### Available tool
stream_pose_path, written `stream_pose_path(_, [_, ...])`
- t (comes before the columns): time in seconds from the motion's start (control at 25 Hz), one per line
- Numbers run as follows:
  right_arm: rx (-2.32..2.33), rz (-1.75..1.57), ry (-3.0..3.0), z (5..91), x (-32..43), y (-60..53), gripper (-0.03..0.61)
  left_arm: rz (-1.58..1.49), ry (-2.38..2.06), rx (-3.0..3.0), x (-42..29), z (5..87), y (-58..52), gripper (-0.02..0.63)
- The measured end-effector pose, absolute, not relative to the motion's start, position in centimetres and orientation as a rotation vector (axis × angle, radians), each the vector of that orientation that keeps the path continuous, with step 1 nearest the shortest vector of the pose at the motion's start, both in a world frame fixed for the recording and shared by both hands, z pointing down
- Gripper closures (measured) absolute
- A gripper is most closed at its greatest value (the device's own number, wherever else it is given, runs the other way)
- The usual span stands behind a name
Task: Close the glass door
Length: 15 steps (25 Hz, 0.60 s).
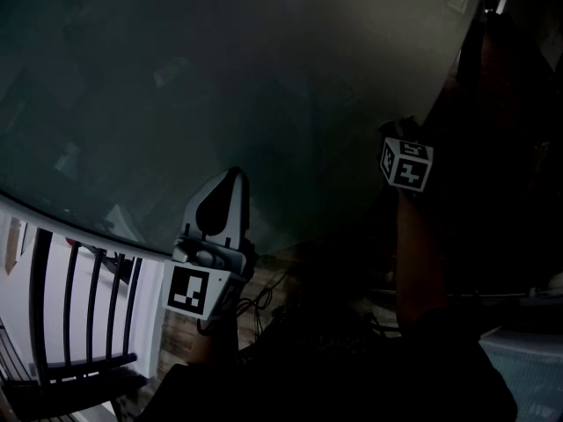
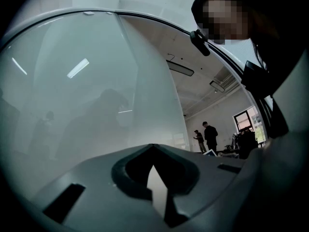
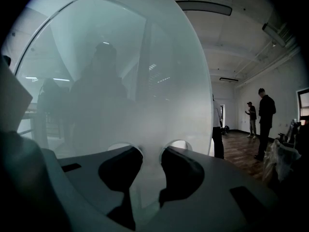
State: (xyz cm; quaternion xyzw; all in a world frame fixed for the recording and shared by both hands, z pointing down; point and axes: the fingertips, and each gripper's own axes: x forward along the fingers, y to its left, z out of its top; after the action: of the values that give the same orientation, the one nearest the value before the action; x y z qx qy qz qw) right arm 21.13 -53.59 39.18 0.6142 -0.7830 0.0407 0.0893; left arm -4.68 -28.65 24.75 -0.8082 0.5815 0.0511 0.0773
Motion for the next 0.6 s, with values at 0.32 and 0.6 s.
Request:
stream_pose_path(0.32, [1.966,0.156,-2.181,39.4,23.1,-50.8,0.454,0.142,1.77,-2.396,-3.4,25.0,-24.3,0.612])
stream_pose_path(0.6, [2.049,0.172,-2.105,39.3,24.9,-48.6,0.454,0.156,1.762,-2.401,-3.9,24.9,-22.5,0.612])
